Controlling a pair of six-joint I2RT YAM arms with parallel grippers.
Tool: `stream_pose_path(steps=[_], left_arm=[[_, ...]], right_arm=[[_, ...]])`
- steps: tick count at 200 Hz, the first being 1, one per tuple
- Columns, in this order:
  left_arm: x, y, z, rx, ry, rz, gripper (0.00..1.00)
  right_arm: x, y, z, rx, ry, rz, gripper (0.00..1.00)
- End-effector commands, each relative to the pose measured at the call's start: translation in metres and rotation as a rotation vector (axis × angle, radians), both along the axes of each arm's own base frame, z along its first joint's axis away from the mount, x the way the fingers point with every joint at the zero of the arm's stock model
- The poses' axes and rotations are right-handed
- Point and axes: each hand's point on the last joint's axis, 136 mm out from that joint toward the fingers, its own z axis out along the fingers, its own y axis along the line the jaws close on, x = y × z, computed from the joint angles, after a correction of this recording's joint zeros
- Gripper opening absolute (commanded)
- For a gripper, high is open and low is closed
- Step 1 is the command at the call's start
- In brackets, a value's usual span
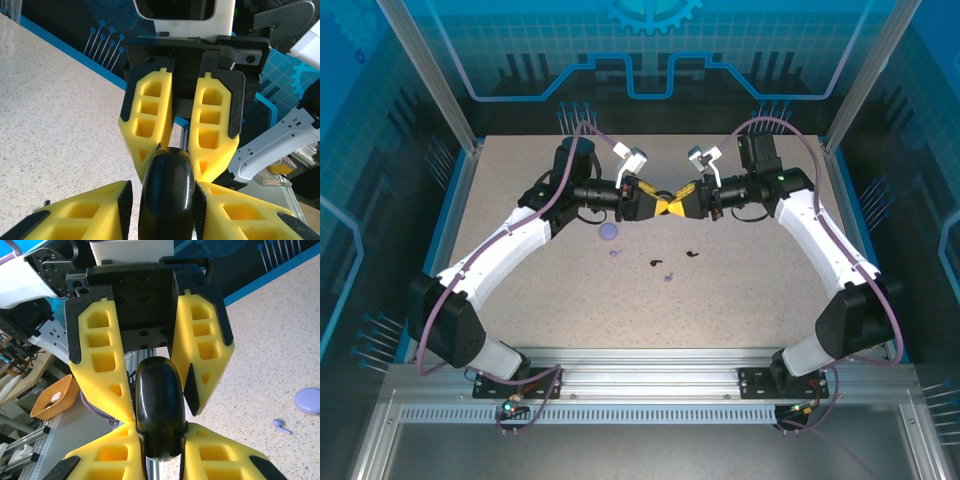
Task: Insert the wireless bluetooth earbuds into the charging case
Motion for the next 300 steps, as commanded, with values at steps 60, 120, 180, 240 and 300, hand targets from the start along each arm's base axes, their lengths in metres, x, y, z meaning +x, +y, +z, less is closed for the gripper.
stream_pose_path(steps=[60, 120, 180, 240, 300], left_arm=[[0.004, -0.007, 0.012, -0.053, -0.015, 0.002, 0.24], [0.002, -0.008, 0.012, -0.051, -0.010, -0.024, 0.13], [-0.006, -0.011, 0.010, -0.032, 0.002, -0.096, 0.12], [-0.008, -0.013, 0.005, -0.014, 0.015, -0.109, 0.13], [-0.007, -0.013, 0.002, -0.002, 0.018, -0.098, 0.14]], right_arm=[[0.003, -0.009, 0.012, 0.025, -0.029, -0.049, 0.11], [0.003, -0.010, 0.017, 0.030, -0.041, -0.054, 0.19], [-0.007, -0.005, 0.020, 0.036, -0.031, 0.013, 0.29], [-0.010, 0.000, 0.024, 0.034, -0.042, 0.030, 0.30], [-0.009, 0.001, 0.026, 0.029, -0.047, 0.023, 0.31]])
